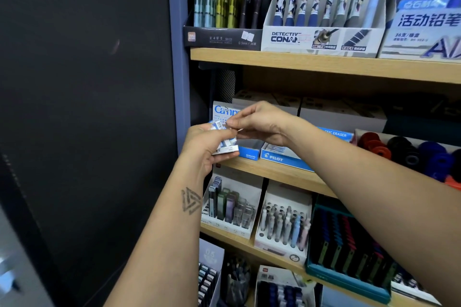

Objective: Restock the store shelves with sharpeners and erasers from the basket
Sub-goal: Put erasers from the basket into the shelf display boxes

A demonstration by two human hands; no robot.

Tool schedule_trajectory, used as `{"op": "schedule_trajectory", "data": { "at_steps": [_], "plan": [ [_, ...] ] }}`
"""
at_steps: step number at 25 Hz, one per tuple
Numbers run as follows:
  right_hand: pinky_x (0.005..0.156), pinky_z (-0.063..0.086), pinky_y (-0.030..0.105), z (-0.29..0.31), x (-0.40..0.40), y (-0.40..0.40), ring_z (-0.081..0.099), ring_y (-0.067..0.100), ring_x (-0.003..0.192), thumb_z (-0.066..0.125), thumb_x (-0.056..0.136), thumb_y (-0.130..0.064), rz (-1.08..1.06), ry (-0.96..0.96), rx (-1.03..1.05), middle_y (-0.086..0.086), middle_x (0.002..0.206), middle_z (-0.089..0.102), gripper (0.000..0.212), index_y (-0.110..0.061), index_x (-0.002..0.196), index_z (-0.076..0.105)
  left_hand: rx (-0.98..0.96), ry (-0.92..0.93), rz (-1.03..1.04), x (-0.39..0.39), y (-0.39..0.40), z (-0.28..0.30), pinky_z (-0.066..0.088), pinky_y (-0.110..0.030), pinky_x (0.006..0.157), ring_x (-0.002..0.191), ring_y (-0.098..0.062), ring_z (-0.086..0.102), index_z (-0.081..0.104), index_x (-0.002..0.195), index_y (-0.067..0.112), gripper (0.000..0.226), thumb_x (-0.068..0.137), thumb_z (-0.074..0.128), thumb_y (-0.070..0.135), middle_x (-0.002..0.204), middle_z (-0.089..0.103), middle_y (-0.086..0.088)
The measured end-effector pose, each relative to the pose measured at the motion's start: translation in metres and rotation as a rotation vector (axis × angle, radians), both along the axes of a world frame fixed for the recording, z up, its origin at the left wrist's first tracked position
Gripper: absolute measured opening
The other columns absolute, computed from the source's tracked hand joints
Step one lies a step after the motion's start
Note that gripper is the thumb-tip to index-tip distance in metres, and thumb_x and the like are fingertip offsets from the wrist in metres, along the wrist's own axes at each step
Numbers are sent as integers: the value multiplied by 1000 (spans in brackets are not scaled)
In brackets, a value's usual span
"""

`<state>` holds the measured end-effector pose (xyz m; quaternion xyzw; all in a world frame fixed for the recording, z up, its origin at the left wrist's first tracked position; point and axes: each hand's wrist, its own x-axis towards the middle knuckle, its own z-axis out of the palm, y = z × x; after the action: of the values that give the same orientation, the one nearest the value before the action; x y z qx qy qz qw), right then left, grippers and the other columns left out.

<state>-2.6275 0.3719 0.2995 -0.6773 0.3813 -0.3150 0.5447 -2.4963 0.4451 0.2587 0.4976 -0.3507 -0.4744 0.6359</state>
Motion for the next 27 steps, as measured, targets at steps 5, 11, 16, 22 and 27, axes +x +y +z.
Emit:
{"op": "schedule_trajectory", "data": {
  "at_steps": [5, 11, 16, 22, 27],
  "plan": [
    [79, 61, 30, 4, -28, -3, 71, 27, 94, 54, 93, 13, -79, -244, 99, 22, 103, 71, 18, 10, 107, 66, 34, 42, -16, 1, -2, 2, 60, -35, 51, 64, -27, 70, 69, 104, -1, 26, 79, 77, -2, 87, 70, -17],
    [75, 62, 29, 4, -51, 8, 74, 24, 87, 58, 91, 12, -58, -217, 79, 19, 97, 73, 21, 9, 109, 66, 39, 26, -151, -22, 0, 7, 60, -36, 52, 70, -29, 70, 65, 105, 1, 33, 76, 82, 0, 89, 69, -17],
    [77, 61, 27, 6, -62, 14, 72, 22, 82, 59, 87, 17, -100, -296, 67, 20, 95, 70, 32, 9, 118, 61, 16, 95, -153, -37, -4, 10, 59, -34, 51, 69, -30, 70, 66, 95, 4, 20, 80, 78, 0, 84, 68, -14],
    [78, 59, 29, 7, -76, 21, 73, 22, 87, 72, 84, 3, -135, -144, -27, 16, 97, 73, 26, -3, 108, 68, -2, 174, -174, -52, -8, 10, 58, -32, 52, 71, -31, 73, 65, 111, 1, 33, 80, 77, -1, 89, 72, -20],
    [69, 61, 30, 4, -87, 20, 72, 24, 80, 80, 78, 1, -229, 9, -224, 23, 95, 73, 23, -1, 97, 67, 5, 202, -114, -54, -12, 9, 58, -34, 51, 67, -33, 74, 52, 128, -2, 58, 77, 79, -4, 89, 70, -22]
  ]
}}
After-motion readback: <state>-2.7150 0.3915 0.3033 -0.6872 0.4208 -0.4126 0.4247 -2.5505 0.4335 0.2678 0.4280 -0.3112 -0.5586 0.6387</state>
